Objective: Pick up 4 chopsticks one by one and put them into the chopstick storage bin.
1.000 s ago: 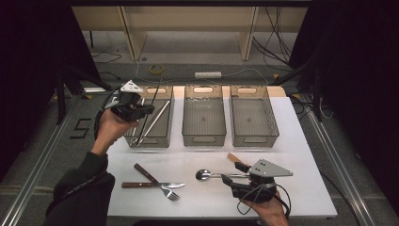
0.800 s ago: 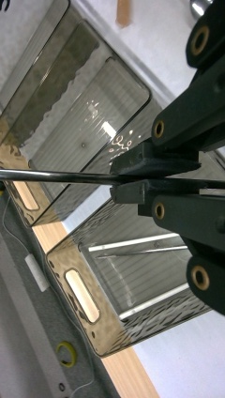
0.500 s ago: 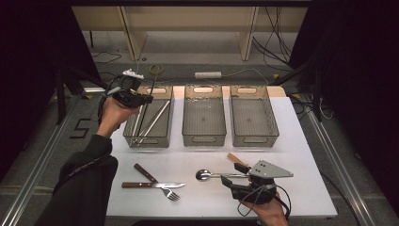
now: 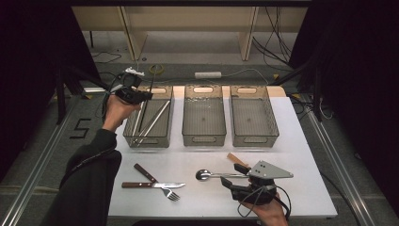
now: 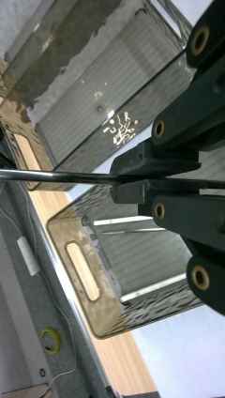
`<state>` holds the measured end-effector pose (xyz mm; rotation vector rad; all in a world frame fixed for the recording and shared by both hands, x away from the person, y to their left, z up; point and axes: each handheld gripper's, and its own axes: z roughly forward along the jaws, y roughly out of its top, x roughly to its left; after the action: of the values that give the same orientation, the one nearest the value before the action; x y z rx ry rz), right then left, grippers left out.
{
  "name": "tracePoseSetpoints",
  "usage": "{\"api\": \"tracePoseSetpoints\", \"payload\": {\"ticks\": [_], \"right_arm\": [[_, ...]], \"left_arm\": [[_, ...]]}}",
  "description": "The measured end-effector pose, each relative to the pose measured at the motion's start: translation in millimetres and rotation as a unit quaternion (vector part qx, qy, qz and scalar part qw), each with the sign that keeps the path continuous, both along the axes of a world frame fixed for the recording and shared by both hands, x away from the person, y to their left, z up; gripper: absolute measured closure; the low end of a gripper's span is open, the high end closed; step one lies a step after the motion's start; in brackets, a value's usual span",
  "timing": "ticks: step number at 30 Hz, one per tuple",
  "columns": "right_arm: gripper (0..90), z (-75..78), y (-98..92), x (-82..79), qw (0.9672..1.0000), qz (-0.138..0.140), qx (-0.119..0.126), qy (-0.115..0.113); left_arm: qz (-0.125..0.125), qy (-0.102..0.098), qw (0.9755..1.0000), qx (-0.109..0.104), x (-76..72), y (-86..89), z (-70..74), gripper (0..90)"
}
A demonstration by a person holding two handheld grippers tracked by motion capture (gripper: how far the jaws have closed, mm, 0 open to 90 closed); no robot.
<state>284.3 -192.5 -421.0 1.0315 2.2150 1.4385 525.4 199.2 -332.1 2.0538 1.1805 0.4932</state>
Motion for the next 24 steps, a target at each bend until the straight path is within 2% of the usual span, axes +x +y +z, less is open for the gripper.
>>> {"api": "tracePoseSetpoints", "payload": {"ticks": [9,24], "right_arm": [[34.5,-0.6,1.0,-0.4,1.0,0.003,-0.002,0.002],[34.5,-0.9,2.2,-0.2,1.0,0.004,-0.004,0.002]], "left_arm": [[0.011,0.008,0.9999,-0.001,6.3,3.8,-21.6,85.0],[0.02,0.02,0.9996,0.008,5.5,9.8,-51.2,84.7]]}}
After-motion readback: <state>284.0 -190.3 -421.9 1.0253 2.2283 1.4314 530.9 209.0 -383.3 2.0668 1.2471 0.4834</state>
